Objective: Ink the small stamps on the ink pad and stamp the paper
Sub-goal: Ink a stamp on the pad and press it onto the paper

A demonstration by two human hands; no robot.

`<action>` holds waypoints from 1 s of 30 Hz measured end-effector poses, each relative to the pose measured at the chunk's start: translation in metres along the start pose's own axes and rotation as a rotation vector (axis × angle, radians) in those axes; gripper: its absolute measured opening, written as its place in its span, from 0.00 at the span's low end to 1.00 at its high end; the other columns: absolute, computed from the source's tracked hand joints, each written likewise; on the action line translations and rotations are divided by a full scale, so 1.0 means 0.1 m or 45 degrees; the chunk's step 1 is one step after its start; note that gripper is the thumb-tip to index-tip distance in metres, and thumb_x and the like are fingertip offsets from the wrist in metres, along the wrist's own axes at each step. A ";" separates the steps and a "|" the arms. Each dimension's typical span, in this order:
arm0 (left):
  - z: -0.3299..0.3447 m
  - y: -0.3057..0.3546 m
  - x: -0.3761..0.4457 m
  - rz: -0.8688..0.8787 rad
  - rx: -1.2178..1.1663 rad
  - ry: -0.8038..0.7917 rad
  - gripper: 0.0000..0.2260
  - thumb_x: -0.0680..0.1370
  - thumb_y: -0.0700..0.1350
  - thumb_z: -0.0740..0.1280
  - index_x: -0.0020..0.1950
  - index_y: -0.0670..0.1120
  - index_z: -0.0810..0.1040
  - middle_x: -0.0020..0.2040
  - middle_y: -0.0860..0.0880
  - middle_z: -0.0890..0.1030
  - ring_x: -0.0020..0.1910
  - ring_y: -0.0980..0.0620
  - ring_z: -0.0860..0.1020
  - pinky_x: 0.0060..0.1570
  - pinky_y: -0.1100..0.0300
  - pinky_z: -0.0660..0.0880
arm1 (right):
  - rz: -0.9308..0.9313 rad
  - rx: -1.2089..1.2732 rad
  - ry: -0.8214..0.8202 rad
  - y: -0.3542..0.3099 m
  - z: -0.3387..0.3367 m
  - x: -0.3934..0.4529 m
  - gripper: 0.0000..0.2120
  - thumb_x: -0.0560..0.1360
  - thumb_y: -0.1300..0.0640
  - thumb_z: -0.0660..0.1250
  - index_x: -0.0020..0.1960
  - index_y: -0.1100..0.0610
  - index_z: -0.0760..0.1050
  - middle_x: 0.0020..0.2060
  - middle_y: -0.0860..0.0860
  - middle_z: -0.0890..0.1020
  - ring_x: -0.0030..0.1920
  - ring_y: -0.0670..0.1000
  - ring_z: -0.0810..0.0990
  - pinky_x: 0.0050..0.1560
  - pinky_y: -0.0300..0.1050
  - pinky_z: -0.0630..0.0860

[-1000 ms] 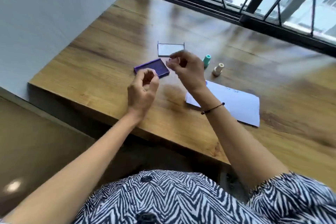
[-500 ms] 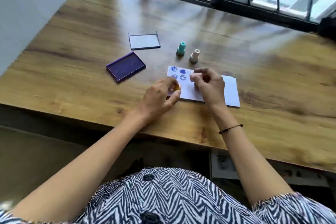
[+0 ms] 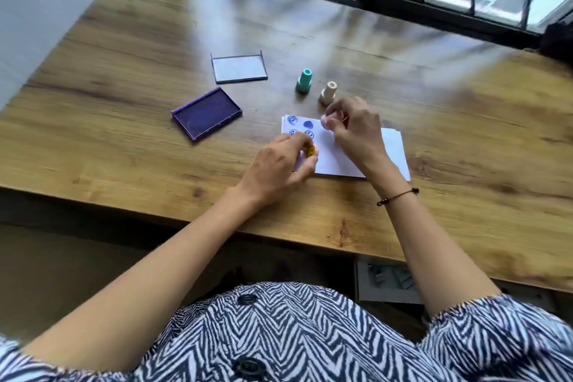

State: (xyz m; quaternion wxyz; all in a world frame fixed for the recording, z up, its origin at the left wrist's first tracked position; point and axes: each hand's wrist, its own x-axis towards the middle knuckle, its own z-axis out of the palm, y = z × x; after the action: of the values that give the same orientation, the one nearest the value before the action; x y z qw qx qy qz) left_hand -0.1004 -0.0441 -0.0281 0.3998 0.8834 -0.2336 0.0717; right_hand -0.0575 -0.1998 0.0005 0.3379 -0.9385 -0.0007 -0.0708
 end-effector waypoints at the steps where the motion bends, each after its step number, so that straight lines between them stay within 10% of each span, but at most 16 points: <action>1: 0.00 0.00 0.00 -0.001 0.001 0.000 0.10 0.73 0.44 0.64 0.50 0.39 0.73 0.42 0.41 0.80 0.42 0.43 0.76 0.42 0.57 0.67 | -0.038 -0.074 -0.008 -0.01 0.01 0.02 0.05 0.70 0.63 0.67 0.46 0.61 0.78 0.44 0.60 0.80 0.46 0.58 0.77 0.45 0.44 0.69; 30: -0.01 -0.02 0.03 -0.092 -0.086 -0.002 0.10 0.74 0.47 0.63 0.49 0.41 0.74 0.39 0.43 0.78 0.38 0.50 0.73 0.41 0.56 0.72 | -0.229 -0.493 -0.287 -0.12 0.10 0.24 0.07 0.67 0.68 0.58 0.39 0.60 0.73 0.43 0.59 0.76 0.41 0.62 0.75 0.35 0.45 0.63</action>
State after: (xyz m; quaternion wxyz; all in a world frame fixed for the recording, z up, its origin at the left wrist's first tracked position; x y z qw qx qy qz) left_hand -0.0972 -0.0436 -0.0280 0.4314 0.8774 -0.2040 0.0486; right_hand -0.0329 -0.1855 0.0041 0.1418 -0.9839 -0.1086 0.0059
